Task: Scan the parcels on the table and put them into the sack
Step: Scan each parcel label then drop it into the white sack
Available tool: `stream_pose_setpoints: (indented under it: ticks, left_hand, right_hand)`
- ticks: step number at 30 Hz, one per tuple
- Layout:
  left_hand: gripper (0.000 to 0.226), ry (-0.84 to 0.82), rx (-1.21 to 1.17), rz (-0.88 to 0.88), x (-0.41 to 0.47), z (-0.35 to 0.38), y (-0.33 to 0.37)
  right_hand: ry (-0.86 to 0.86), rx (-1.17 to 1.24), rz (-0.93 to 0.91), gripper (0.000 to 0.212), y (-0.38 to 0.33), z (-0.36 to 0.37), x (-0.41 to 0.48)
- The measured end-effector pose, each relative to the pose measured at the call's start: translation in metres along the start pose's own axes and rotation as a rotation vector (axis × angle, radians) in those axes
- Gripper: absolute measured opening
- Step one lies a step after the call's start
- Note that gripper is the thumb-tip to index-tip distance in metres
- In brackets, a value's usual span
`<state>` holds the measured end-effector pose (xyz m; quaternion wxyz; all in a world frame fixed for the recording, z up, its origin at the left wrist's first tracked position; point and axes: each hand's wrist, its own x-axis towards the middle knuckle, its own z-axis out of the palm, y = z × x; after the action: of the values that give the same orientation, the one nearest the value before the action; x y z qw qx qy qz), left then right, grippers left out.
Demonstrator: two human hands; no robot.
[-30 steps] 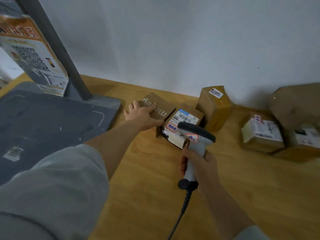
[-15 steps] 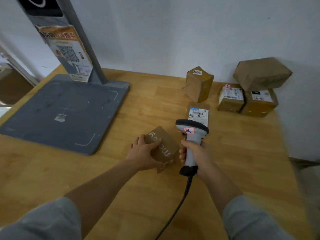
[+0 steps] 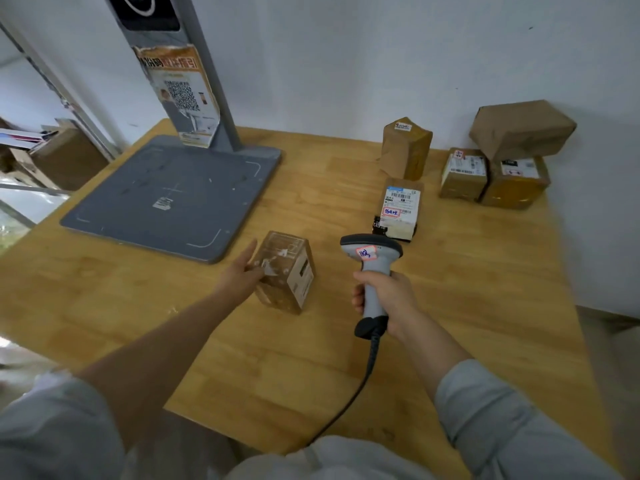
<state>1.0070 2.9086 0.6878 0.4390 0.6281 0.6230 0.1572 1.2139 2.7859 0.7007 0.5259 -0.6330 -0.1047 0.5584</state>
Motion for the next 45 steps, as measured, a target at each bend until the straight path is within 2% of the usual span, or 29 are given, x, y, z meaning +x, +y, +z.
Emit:
stream_pose_setpoints:
  ticks: [3, 6, 8, 11, 13, 16, 18, 20, 21, 24, 25, 26, 27, 29, 32, 33, 36, 41, 45]
  left_hand:
    - [0.054, 0.080, 0.351, 0.114, 0.002, 0.005, 0.012]
    - [0.091, -0.010, 0.766, -0.035, 0.004, 0.014, 0.025]
    - [0.099, -0.030, 0.838, -0.087, 0.002, 0.019, 0.031]
    - [0.073, -0.003, 0.787, -0.064, 0.003, 0.015, 0.035]
    - [0.054, 0.005, 0.502, -0.141, 0.004, 0.003, 0.034]
    - [0.048, -0.026, 0.003, -0.283, -0.003, -0.018, 0.030]
    - [0.061, -0.132, -0.090, -0.413, -0.009, -0.030, 0.020]
    - [0.082, -0.261, -0.040, -0.506, -0.015, -0.035, 0.006]
    - [0.093, -0.272, 0.009, -0.536, -0.016, -0.034, -0.001]
    - [0.130, -0.006, 0.214, -0.450, -0.009, -0.030, -0.020]
    - [0.136, 0.037, 0.268, -0.381, -0.007, -0.029, -0.023]
    - [0.136, 0.008, 0.352, -0.302, -0.008, -0.028, -0.025]
    - [0.131, -0.069, 0.463, -0.224, -0.009, -0.026, -0.028]
    - [0.107, -0.216, 0.633, -0.105, -0.012, -0.021, -0.036]
    - [0.052, -0.200, 0.554, -0.103, -0.013, -0.014, -0.042]
    - [0.043, -0.192, 0.524, -0.147, -0.015, -0.013, -0.041]
    - [0.045, -0.152, 0.385, -0.243, -0.021, -0.008, -0.045]
    - [0.032, -0.075, -0.269, -0.294, -0.041, -0.003, -0.052]
    - [0.022, -0.193, -0.462, -0.255, -0.052, -0.034, -0.052]
  right_hand:
    - [-0.011, -0.016, -0.003, 0.012, 0.002, 0.001, -0.005]
    - [-0.019, -0.035, -0.007, 0.013, 0.003, 0.002, -0.007]
    - [-0.029, -0.041, -0.012, 0.013, 0.003, 0.003, -0.007]
    - [-0.048, -0.042, -0.019, 0.014, 0.000, 0.006, -0.008]
    - [-0.063, -0.033, -0.020, 0.014, -0.001, 0.008, -0.009]
    - [-0.090, -0.031, -0.019, 0.014, -0.004, 0.012, -0.010]
    - [-0.100, -0.033, -0.017, 0.017, -0.004, 0.016, -0.010]
    - [-0.102, -0.038, -0.013, 0.018, -0.003, 0.020, -0.009]
    - [-0.105, -0.041, -0.011, 0.017, -0.002, 0.021, -0.008]
    - [-0.119, -0.045, -0.002, 0.015, 0.001, 0.025, -0.008]
    - [-0.121, -0.048, 0.002, 0.015, 0.002, 0.025, -0.008]
    - [-0.119, -0.055, 0.007, 0.015, 0.004, 0.026, -0.008]
    - [-0.113, -0.061, 0.014, 0.016, 0.006, 0.027, -0.007]
    - [-0.113, -0.059, 0.049, 0.018, 0.010, 0.028, -0.005]
    - [-0.140, -0.060, 0.145, 0.028, 0.019, 0.033, -0.001]
    - [-0.146, -0.073, 0.174, 0.032, 0.023, 0.035, 0.001]
    - [-0.157, -0.090, 0.212, 0.034, 0.037, 0.042, 0.003]
    - [-0.204, -0.058, 0.192, 0.036, 0.048, 0.063, -0.002]
    - [-0.260, -0.020, 0.123, 0.023, 0.041, 0.069, -0.003]
